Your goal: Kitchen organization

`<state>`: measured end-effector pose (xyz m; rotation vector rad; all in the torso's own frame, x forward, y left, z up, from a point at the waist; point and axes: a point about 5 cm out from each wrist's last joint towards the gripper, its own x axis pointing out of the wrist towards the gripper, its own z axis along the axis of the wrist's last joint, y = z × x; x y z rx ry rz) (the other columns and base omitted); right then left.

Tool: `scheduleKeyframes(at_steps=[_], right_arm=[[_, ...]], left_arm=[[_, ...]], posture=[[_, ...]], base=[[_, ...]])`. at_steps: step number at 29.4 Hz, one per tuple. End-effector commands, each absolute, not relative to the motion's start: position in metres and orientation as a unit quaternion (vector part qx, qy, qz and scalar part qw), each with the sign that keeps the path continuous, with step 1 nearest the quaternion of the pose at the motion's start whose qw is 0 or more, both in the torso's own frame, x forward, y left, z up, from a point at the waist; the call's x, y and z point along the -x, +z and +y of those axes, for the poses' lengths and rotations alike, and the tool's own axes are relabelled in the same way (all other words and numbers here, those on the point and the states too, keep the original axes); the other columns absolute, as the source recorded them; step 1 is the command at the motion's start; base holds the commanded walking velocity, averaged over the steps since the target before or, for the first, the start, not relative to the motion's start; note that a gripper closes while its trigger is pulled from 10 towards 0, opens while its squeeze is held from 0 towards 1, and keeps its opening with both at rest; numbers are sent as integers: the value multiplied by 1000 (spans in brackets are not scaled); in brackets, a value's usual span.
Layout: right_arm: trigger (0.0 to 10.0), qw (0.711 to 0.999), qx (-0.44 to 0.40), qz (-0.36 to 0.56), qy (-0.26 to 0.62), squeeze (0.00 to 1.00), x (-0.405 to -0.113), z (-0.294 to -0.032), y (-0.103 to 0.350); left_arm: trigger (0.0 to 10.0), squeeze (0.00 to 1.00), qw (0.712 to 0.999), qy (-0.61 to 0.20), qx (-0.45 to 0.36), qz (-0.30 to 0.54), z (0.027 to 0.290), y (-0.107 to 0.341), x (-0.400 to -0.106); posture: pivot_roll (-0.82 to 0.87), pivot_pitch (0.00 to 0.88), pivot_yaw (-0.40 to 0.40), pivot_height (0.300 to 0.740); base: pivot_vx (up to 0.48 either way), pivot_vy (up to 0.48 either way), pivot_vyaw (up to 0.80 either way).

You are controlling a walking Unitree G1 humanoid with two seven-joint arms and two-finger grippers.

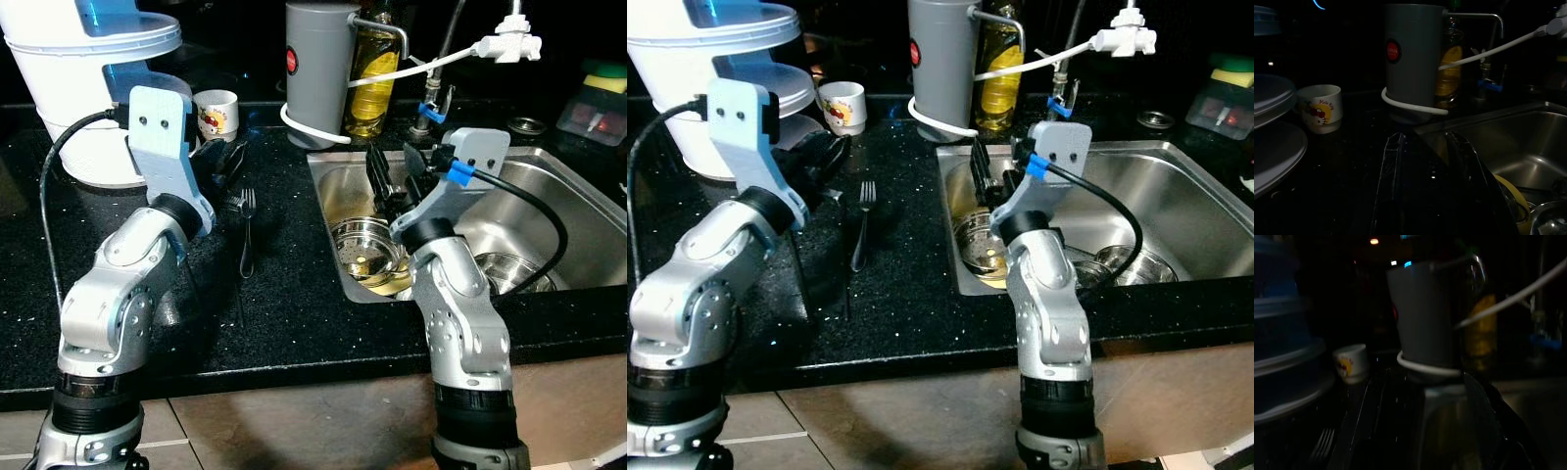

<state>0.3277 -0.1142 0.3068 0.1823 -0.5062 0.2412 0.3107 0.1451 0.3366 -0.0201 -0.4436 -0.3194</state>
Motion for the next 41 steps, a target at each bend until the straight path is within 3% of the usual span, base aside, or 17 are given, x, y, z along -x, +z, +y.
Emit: scheduleKeyframes(at_steps=[1, 9, 41], right_arm=[[10000, 956, -90, -249, 125, 0, -324, -112, 307], [10000, 958, -88, -244, 124, 0, -323, -111, 307], [10000, 963, -90, -225, 120, 0, -323, -114, 309]], left_arm=[[10000, 0, 965, -155, 9, -211, 144, 332, -310], [10000, 0, 965, -156, 8, -210, 144, 332, -309], [10000, 0, 967, -155, 3, -203, 146, 330, -307]], posture=[[23, 163, -1, 740], [25, 167, -2, 740], [15, 182, -12, 740]], base=[[0, 0, 0], [-146, 0, 0], [-386, 0, 0]])
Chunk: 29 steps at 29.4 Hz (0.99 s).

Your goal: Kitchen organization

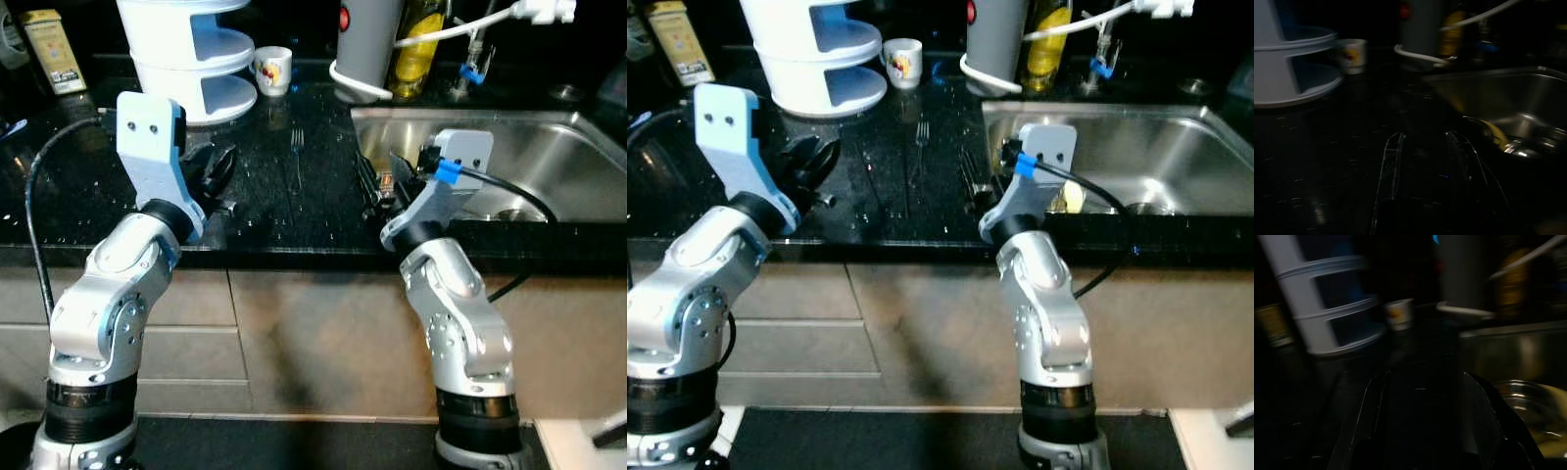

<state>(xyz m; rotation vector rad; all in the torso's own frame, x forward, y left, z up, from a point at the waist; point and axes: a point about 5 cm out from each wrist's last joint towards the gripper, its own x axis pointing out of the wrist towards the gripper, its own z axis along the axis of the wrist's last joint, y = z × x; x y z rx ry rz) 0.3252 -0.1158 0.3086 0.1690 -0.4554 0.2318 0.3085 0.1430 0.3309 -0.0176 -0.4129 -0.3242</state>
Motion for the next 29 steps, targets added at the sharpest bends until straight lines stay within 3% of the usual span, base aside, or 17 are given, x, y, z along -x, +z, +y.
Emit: scheduleKeyframes(at_steps=[1, 18, 23, 29], right_arm=[[10000, 963, -91, -224, 120, 0, -323, -114, 309], [10000, 965, -93, -213, 119, 0, -324, -114, 306], [10000, 966, -96, -208, 117, 0, -324, -114, 303], [10000, 967, -101, -204, 113, 0, -323, -114, 299]], left_arm=[[10000, 0, 969, -150, 2, -196, 148, 328, -308], [10000, 0, 977, -159, -22, -142, 159, 320, -309], [10000, 0, 976, -168, -15, -135, 157, 320, -308], [10000, 0, 976, -180, -13, -123, 155, 318, -307]], posture=[[15, 182, -12, 740], [19, 188, -20, 740], [26, 183, -12, 740], [36, 178, 1, 740]], base=[[0, 0, 0], [0, 0, 0], [0, 480, 0], [0, 0, 0]])
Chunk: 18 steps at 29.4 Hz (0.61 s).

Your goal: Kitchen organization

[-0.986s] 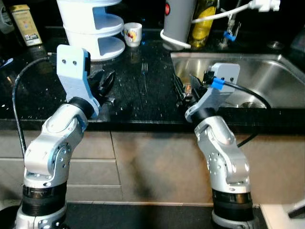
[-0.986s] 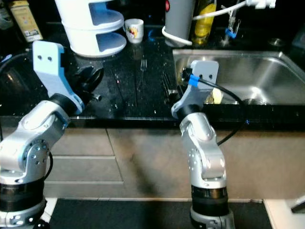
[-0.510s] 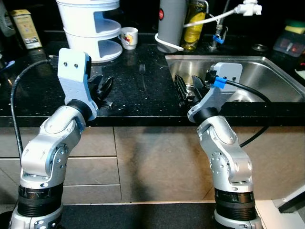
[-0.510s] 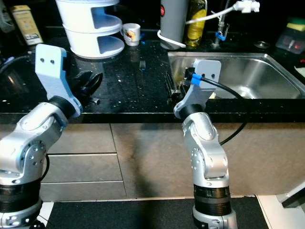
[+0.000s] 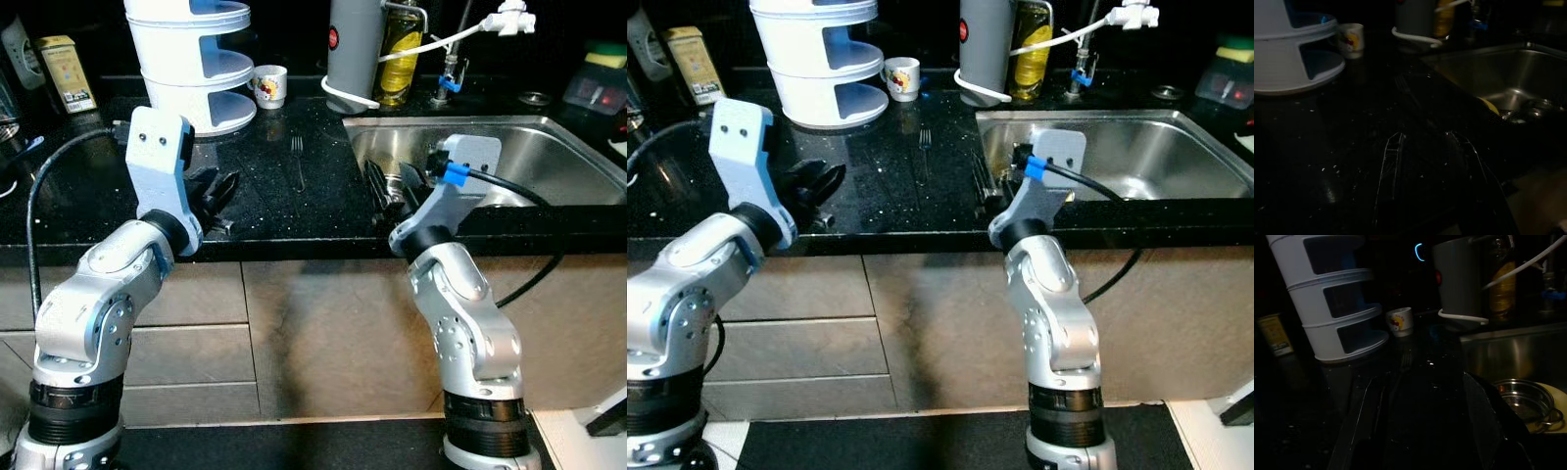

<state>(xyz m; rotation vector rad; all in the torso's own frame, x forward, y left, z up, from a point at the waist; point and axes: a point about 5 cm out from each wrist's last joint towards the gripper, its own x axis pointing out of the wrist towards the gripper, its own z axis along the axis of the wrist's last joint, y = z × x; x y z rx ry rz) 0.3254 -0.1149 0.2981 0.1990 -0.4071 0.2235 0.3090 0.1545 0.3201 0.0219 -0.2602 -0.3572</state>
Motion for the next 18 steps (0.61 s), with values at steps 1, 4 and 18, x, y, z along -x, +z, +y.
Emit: scheduleKeyframes(at_steps=[1, 4, 18], right_arm=[[10000, 967, -103, -203, 112, 0, -323, -114, 298], [10000, 968, -106, -201, 109, 0, -322, -114, 297], [10000, 969, -110, -198, 102, 0, -319, -115, 292]], left_arm=[[10000, 0, 976, -182, -13, -120, 154, 318, -307], [10000, 0, 976, -186, -10, -115, 153, 318, -307], [10000, 0, 975, -196, -8, -101, 151, 319, -308]], posture=[[37, 178, 5, 740], [40, 175, 11, 740], [52, 167, 33, 740]], base=[[0, 0, 0], [0, 0, 0], [0, 309, 0]])
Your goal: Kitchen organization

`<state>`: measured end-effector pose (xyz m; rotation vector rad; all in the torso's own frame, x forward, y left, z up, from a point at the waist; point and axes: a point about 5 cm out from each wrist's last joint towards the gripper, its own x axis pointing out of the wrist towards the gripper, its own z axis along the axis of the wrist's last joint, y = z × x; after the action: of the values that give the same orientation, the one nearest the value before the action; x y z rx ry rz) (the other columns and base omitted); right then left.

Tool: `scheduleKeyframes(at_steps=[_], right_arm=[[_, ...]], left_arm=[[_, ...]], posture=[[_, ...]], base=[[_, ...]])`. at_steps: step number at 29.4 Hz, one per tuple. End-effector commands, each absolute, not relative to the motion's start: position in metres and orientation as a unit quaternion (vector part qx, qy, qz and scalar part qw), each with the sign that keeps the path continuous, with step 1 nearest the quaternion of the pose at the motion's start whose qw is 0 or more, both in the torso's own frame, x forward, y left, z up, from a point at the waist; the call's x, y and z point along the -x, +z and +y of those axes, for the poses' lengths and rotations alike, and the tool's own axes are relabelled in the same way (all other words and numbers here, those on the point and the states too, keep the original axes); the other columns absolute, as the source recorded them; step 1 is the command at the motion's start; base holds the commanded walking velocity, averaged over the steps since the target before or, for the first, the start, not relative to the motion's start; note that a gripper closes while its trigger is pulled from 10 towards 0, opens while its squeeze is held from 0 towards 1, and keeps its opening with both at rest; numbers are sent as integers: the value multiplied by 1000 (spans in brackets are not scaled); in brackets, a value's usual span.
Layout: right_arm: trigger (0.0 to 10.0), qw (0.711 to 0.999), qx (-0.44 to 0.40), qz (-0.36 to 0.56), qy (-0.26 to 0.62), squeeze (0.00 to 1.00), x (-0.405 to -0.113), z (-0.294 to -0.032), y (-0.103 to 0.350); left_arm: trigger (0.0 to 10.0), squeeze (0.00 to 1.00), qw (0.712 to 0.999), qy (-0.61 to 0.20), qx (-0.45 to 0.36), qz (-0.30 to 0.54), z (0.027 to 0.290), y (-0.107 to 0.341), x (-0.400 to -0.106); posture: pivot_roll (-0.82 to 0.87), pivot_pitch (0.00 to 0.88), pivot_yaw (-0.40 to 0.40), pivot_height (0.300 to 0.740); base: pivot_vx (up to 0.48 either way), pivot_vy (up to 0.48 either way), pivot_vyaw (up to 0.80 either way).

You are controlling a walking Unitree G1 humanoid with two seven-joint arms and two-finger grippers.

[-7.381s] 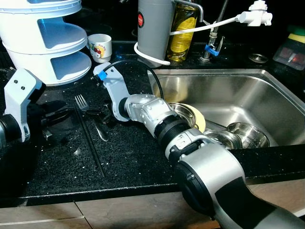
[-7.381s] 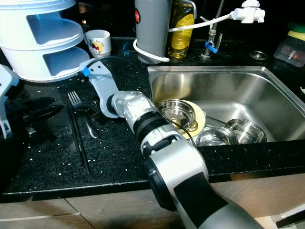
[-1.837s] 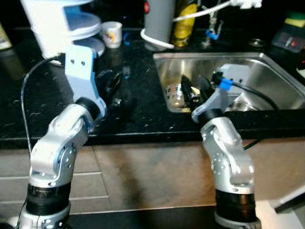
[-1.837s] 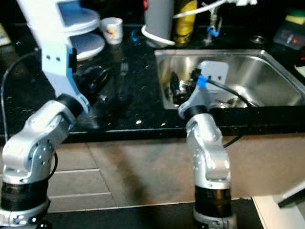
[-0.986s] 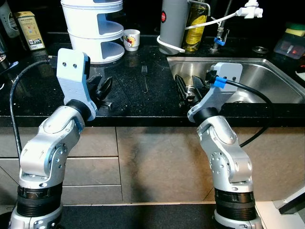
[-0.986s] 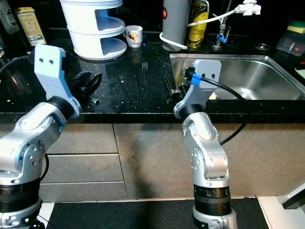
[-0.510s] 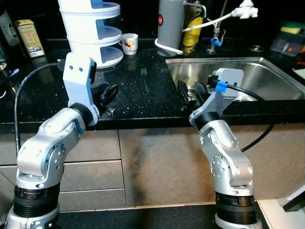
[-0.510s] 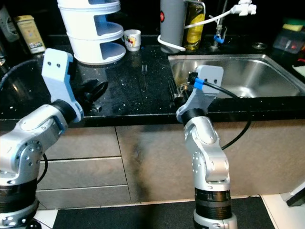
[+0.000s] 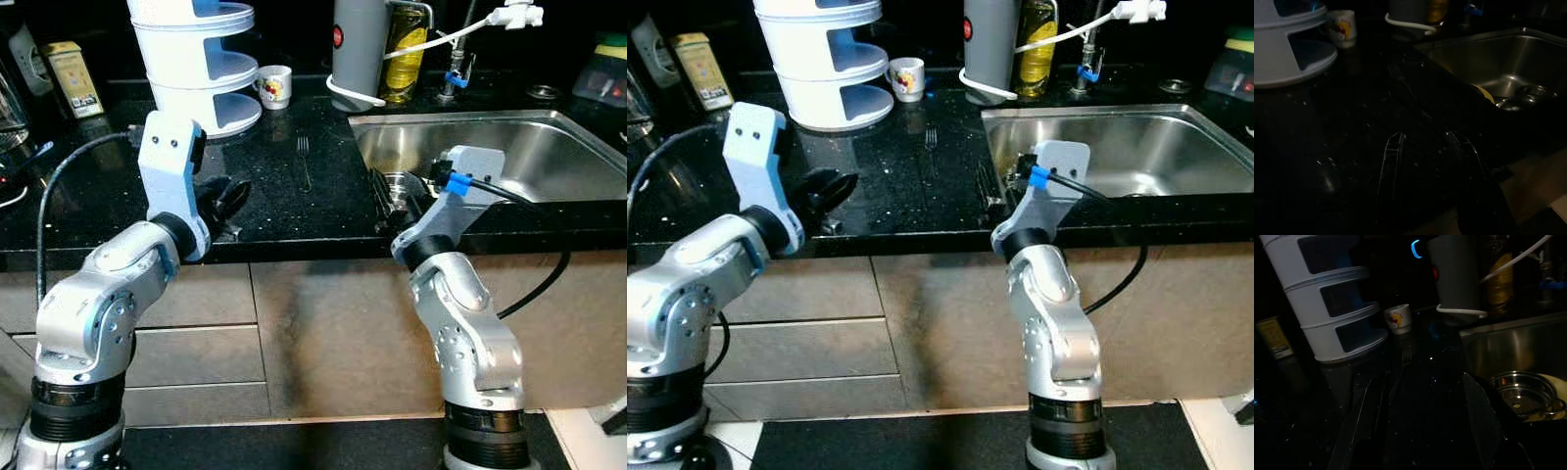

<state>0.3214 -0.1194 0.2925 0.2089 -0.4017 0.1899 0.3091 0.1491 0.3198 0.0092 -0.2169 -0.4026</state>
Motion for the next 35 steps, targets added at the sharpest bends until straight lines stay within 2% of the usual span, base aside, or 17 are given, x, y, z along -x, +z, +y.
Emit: scheduleKeyframes(at_steps=[1, 19, 23, 26, 32, 35], right_arm=[[10000, 969, -110, -198, 102, 0, -319, -115, 292], [10000, 971, -110, -192, 94, 0, -318, -119, 288], [10000, 971, -106, -192, 92, 0, -318, -121, 288], [10000, 971, -102, -193, 94, 0, -319, -121, 289], [10000, 962, -112, -197, 154, 0, -315, -111, 292], [10000, 935, -168, -194, 245, 0, -304, -103, 293]], left_arm=[[10000, 0, 975, -196, -8, -101, 151, 319, -308], [10000, 0, 977, -192, -30, -88, 148, 316, -307], [10000, 0, 979, -181, -24, -86, 148, 313, -309], [10000, 0, 983, -162, -6, -83, 152, 308, -311], [10000, 0, 974, -186, 10, -132, 149, 306, -300], [10000, 0, 948, -263, 53, -171, 149, 308, -282]], posture=[[52, 167, 33, 740], [54, 174, 44, 740], [46, 175, 43, 740], [39, 182, 34, 740], [49, 199, -8, 740], [29, 196, -6, 740]], base=[[0, 480, 0], [0, 0, 0], [0, -480, 0], [0, 0, 0], [0, 0, 0], [0, 0, 0]])
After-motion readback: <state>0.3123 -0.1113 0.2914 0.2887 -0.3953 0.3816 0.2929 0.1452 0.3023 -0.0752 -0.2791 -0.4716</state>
